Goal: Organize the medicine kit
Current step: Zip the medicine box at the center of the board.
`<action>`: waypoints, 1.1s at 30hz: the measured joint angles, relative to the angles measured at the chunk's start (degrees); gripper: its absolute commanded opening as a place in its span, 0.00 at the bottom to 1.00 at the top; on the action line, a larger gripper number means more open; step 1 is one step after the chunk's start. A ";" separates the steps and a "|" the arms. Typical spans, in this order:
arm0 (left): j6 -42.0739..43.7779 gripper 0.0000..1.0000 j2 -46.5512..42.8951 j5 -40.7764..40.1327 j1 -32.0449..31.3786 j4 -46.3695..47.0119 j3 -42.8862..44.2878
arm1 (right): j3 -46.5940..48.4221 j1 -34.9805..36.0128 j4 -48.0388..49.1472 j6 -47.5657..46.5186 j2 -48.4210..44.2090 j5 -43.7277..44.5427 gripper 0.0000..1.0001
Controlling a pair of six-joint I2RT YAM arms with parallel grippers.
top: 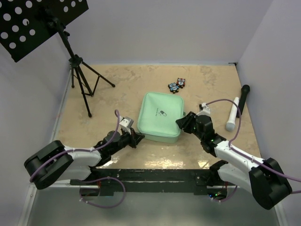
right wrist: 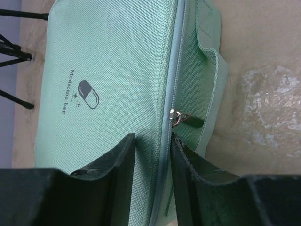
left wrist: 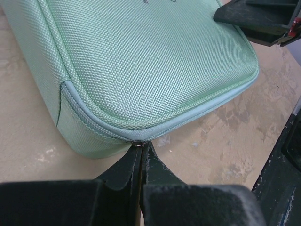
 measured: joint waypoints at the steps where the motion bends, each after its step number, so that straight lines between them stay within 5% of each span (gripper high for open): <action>1: 0.00 0.00 -1.09 -0.24 0.24 -0.63 -0.48 | -0.02 0.00 0.07 0.02 0.11 -0.87 0.28; 8: -0.22 0.00 -4.13 -1.46 1.64 -1.60 -2.36 | -0.72 0.00 2.93 0.24 1.97 -3.96 0.00; 33: -0.70 0.00 8.96 -1.31 0.42 10.75 -0.28 | -3.67 -0.42 11.72 3.06 4.15 0.28 0.00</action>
